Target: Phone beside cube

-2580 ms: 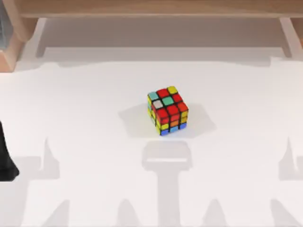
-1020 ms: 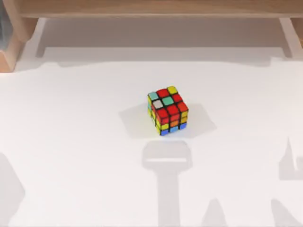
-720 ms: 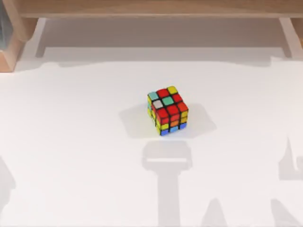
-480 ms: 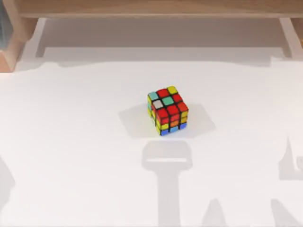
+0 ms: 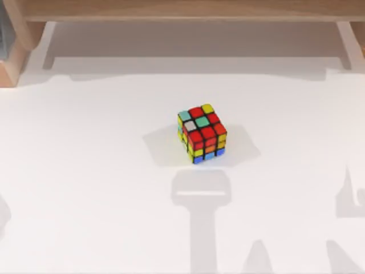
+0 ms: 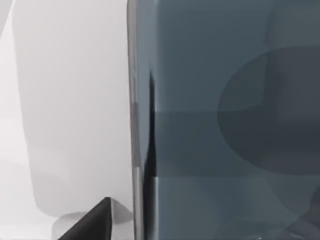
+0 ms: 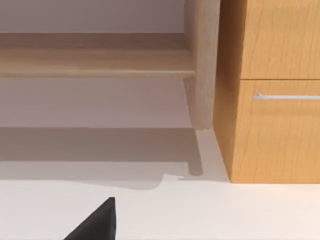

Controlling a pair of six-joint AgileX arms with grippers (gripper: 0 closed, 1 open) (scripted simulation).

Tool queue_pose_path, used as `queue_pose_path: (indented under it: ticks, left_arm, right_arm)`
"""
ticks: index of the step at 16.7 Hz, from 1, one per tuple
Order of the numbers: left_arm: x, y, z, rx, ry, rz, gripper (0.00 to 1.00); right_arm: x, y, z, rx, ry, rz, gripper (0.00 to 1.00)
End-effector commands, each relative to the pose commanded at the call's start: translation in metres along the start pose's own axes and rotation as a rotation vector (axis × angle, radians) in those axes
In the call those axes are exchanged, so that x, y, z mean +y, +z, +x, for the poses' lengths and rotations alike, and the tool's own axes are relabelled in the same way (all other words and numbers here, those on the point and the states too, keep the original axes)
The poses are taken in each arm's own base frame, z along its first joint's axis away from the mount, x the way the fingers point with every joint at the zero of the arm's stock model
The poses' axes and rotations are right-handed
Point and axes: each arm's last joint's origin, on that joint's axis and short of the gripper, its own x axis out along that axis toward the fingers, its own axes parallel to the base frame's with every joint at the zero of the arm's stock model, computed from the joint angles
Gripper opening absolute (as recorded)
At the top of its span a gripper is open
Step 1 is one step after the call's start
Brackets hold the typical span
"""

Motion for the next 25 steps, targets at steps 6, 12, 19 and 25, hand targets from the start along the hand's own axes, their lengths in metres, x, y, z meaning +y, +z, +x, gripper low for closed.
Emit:
queue_pose_path:
  ticks: [6, 12, 19, 25]
  left_arm:
    - [0.0, 0.0, 0.0001, 0.0, 0.0, 0.0, 0.77]
    - [0.0, 0.0, 0.0001, 0.0, 0.0, 0.0, 0.32]
    - [0.0, 0.0, 0.0001, 0.0, 0.0, 0.0, 0.0]
    - [-0.0006, 0.0014, -0.0074, -0.02, -0.004, -0.001, 0.0]
  right_arm:
    - [0.0, 0.0, 0.0, 0.0, 0.0, 0.0, 1.0]
    - [0.0, 0.0, 0.0, 0.0, 0.0, 0.0, 1.0]
    - [0.0, 0.0, 0.0, 0.0, 0.0, 0.0, 1.0]
    - [0.0, 0.0, 0.0, 0.0, 0.0, 0.0, 1.0]
